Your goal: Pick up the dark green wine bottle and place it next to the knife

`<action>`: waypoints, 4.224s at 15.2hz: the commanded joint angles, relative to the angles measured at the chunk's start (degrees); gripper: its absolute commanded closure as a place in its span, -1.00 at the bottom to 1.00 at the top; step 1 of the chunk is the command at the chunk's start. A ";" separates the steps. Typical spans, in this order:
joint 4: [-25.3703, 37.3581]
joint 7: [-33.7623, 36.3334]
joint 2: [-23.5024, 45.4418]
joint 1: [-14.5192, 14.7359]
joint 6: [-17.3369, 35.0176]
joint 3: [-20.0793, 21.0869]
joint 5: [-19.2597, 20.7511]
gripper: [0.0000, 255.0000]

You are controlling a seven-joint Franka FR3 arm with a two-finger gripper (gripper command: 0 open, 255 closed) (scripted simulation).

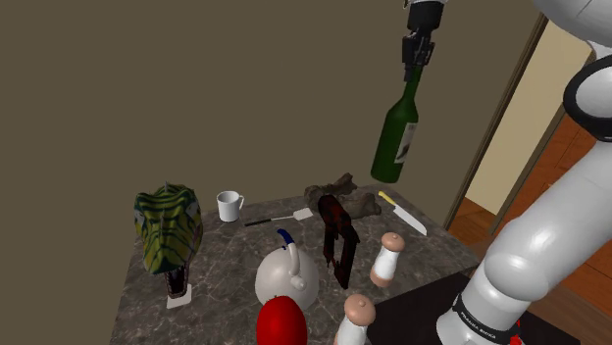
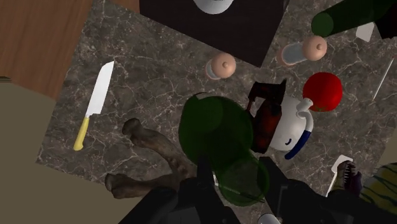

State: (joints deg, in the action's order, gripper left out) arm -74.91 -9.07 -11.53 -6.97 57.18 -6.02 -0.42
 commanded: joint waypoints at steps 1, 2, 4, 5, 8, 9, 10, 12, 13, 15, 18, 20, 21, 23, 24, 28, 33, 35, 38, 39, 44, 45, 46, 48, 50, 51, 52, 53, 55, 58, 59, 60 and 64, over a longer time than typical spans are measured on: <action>1.86 -2.30 -0.91 -0.72 -2.85 -1.25 0.69 1.00; 3.03 -3.54 -1.03 -1.09 -4.15 -1.95 1.04 1.00; 5.74 -6.19 -1.01 -1.86 -6.82 -3.41 1.79 1.00; 7.30 -7.61 -0.85 -2.24 -8.21 -4.21 2.18 1.00; 12.98 -12.37 0.35 -3.50 -12.63 -6.85 3.35 1.00; 15.28 -14.18 1.04 -3.95 -14.22 -7.87 3.73 1.00; 18.26 -16.42 2.06 -4.51 -16.14 -9.16 4.13 1.00; 12.70 -15.55 -0.78 -4.30 -13.35 -8.45 4.60 1.00; 10.22 -15.18 -2.02 -4.23 -12.09 -8.18 4.78 1.00; 5.68 -14.56 -4.27 -4.17 -9.75 -7.72 5.07 1.00; -0.36 -13.83 -7.17 -4.18 -6.57 -7.20 5.39 1.00; -4.01 -13.43 -8.88 -4.21 -4.61 -6.93 5.56 1.00; -5.74 -13.25 -9.68 -4.23 -3.67 -6.82 5.63 1.00; -9.06 -12.93 -11.19 -4.29 -1.84 -6.64 5.78 1.00; -10.65 -12.78 -11.90 -4.32 -0.96 -6.56 5.84 1.00; -16.63 -12.27 -14.51 -4.45 2.44 -6.32 6.08 1.00; -23.44 -11.77 -17.34 -4.65 6.44 -6.16 6.35 1.00; -25.99 -11.60 -18.35 -4.73 7.98 -6.13 6.46 1.00; -29.67 -11.37 -19.77 -4.85 10.25 -6.11 6.62 1.00; -30.85 -11.30 -20.21 -4.89 11.00 -6.12 6.68 1.00; -36.55 -11.00 -22.25 -5.09 14.67 -6.18 6.95 1.00; -37.64 -10.94 -22.62 -5.13 15.39 -6.21 7.01 1.00; -38.72 -10.89 -22.98 -5.17 16.11 -6.23 7.07 1.00; -40.84 -10.79 -23.67 -5.25 17.55 -6.29 7.18 1.00; -42.90 -10.70 -24.31 -5.33 18.98 -6.36 7.30 1.00; -43.92 -10.66 -24.61 -5.37 19.70 -6.40 7.36 1.00; -44.92 -10.61 -24.90 -5.41 20.41 -6.44 7.43 1.00; -45.91 -10.57 -25.18 -5.46 21.12 -6.49 7.49 1.00; -47.86 -10.50 -25.71 -5.54 22.55 -6.59 7.62 1.00; -50.71 -10.39 -26.42 -5.66 24.69 -6.75 7.82 1.00; -51.64 -10.36 -26.64 -5.70 25.40 -6.81 7.89 1.00; -52.56 -10.33 -26.84 -5.74 26.12 -6.88 7.96 1.00; -56.13 -10.21 -27.55 -5.90 28.99 -7.15 8.25 1.00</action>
State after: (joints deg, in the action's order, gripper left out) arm -130.07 -19.31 -38.73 -12.80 85.50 -13.12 7.73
